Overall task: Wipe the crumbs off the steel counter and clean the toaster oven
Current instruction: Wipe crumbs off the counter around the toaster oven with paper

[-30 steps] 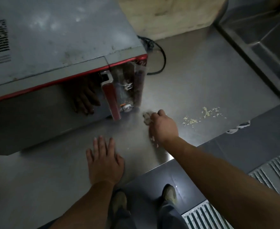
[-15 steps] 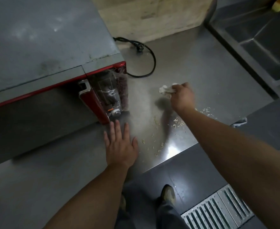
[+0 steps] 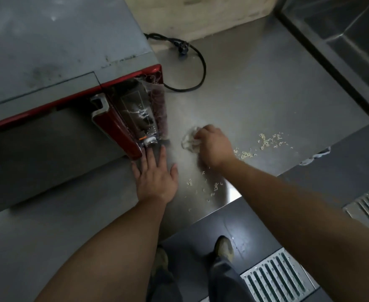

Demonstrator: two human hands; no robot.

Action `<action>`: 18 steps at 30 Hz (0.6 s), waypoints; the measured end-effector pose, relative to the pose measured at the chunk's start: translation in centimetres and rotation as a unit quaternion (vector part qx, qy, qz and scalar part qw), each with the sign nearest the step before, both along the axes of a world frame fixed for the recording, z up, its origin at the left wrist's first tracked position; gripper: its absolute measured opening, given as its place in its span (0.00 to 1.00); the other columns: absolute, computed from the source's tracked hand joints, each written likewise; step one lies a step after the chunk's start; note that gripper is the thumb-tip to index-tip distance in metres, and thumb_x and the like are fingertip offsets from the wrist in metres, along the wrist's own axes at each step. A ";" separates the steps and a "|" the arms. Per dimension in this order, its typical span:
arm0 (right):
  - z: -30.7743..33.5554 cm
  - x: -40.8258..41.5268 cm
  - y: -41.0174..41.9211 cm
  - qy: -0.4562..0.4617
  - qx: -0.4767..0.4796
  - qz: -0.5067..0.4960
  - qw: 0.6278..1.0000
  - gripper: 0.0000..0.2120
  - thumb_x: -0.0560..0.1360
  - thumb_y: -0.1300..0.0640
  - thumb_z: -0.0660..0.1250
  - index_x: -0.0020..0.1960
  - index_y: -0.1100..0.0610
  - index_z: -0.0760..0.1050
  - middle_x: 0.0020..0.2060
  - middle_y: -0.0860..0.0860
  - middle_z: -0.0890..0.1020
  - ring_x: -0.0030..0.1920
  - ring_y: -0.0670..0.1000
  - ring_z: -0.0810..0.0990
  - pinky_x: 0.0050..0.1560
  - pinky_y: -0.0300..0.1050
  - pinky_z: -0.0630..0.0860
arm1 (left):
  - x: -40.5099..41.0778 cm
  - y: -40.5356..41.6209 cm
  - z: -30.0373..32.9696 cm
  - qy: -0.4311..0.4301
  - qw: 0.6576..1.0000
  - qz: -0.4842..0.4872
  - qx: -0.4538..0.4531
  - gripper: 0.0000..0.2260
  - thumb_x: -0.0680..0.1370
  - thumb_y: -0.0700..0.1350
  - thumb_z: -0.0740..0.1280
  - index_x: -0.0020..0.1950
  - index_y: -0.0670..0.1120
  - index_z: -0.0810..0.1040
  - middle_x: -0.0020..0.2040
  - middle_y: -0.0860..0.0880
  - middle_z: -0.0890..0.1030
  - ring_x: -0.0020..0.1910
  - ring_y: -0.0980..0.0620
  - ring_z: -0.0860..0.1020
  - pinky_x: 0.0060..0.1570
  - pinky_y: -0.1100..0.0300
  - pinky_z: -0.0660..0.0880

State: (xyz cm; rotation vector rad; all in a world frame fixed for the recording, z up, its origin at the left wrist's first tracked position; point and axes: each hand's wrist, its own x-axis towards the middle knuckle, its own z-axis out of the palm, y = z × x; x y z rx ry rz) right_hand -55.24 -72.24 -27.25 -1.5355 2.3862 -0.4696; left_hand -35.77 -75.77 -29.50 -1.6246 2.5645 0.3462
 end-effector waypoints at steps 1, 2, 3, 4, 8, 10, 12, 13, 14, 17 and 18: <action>0.0 0.9 1.3 -0.011 -0.003 0.036 0.999 0.16 0.66 0.65 0.68 0.53 0.57 0.79 0.52 0.56 0.78 0.49 0.61 0.76 0.47 0.46 0.73 | -0.4 0.1 0.1 0.004 1.000 0.008 -0.001 0.31 0.80 0.63 0.46 0.81 0.54 0.49 0.80 0.43 0.52 0.79 0.44 0.45 0.75 0.38 0.45; 0.0 1.6 2.7 -0.019 -0.003 0.071 0.997 0.16 0.65 0.65 0.68 0.52 0.57 0.79 0.51 0.56 0.78 0.48 0.61 0.77 0.46 0.45 0.72 | -0.9 0.2 0.2 0.007 1.000 0.011 -0.001 0.31 0.80 0.63 0.47 0.81 0.54 0.49 0.80 0.42 0.52 0.79 0.43 0.46 0.75 0.38 0.45; 0.1 1.9 4.0 -0.029 -0.001 0.100 0.995 0.15 0.65 0.64 0.67 0.51 0.56 0.79 0.51 0.55 0.79 0.48 0.60 0.77 0.46 0.44 0.72 | -1.4 0.2 0.4 0.009 1.000 0.007 0.000 0.30 0.80 0.63 0.47 0.81 0.54 0.49 0.80 0.42 0.52 0.79 0.42 0.47 0.75 0.39 0.44; 0.2 2.1 5.0 -0.043 0.004 0.122 0.992 0.15 0.65 0.64 0.65 0.51 0.55 0.80 0.51 0.53 0.79 0.48 0.59 0.77 0.47 0.43 0.73 | -1.9 0.2 0.5 0.008 1.000 -0.005 0.004 0.30 0.80 0.63 0.46 0.81 0.55 0.48 0.81 0.43 0.51 0.79 0.42 0.48 0.75 0.39 0.43; 1.6 0.2 5.9 -0.105 -0.016 0.117 0.987 0.16 0.66 0.63 0.62 0.50 0.55 0.82 0.49 0.51 0.81 0.48 0.54 0.80 0.50 0.37 0.72 | -2.8 -0.2 0.1 0.022 0.999 -0.033 0.002 0.27 0.81 0.58 0.46 0.81 0.56 0.49 0.81 0.47 0.51 0.79 0.45 0.49 0.76 0.41 0.43; 2.5 -1.6 4.9 -0.091 -0.064 0.042 0.993 0.15 0.67 0.64 0.64 0.51 0.56 0.82 0.49 0.53 0.82 0.49 0.54 0.80 0.49 0.34 0.68 | -2.8 0.0 -0.4 0.030 0.999 -0.023 -0.006 0.27 0.81 0.56 0.48 0.81 0.56 0.51 0.81 0.47 0.52 0.79 0.45 0.50 0.76 0.42 0.42; 3.0 -4.0 3.3 -0.061 -0.097 -0.049 0.992 0.14 0.70 0.63 0.66 0.54 0.56 0.82 0.51 0.55 0.82 0.50 0.56 0.80 0.48 0.33 0.66 | -2.8 0.1 -0.6 0.027 0.999 -0.023 -0.015 0.26 0.81 0.56 0.49 0.80 0.56 0.52 0.81 0.46 0.53 0.79 0.45 0.51 0.76 0.42 0.42; 3.0 -5.2 2.4 -0.049 -0.096 -0.083 0.991 0.14 0.72 0.63 0.66 0.55 0.56 0.82 0.53 0.55 0.81 0.51 0.57 0.80 0.48 0.33 0.65 | -2.8 0.0 -0.7 0.024 0.999 -0.027 -0.016 0.26 0.81 0.56 0.49 0.80 0.56 0.52 0.81 0.46 0.53 0.79 0.45 0.51 0.76 0.42 0.42; 2.7 -6.3 1.6 -0.043 -0.088 -0.104 0.990 0.14 0.73 0.63 0.66 0.56 0.56 0.82 0.54 0.56 0.81 0.52 0.58 0.80 0.49 0.34 0.65 | -2.8 0.0 -0.7 0.022 0.999 -0.029 -0.015 0.26 0.82 0.56 0.50 0.81 0.56 0.52 0.81 0.46 0.54 0.79 0.44 0.51 0.76 0.41 0.42; 1.5 -8.8 0.1 -0.035 -0.053 -0.118 0.991 0.14 0.75 0.62 0.64 0.58 0.55 0.81 0.56 0.56 0.79 0.53 0.60 0.79 0.52 0.40 0.70 | -2.7 0.0 -0.6 0.028 0.999 -0.027 -0.021 0.26 0.82 0.56 0.50 0.80 0.56 0.53 0.81 0.46 0.55 0.79 0.44 0.53 0.76 0.41 0.43; 1.2 -8.9 -0.1 -0.028 -0.039 -0.113 0.992 0.14 0.75 0.61 0.63 0.58 0.55 0.81 0.56 0.57 0.79 0.54 0.60 0.79 0.53 0.42 0.71 | -2.7 0.0 -0.6 0.031 0.999 -0.026 -0.026 0.26 0.82 0.55 0.51 0.80 0.56 0.53 0.80 0.46 0.56 0.79 0.44 0.53 0.76 0.41 0.44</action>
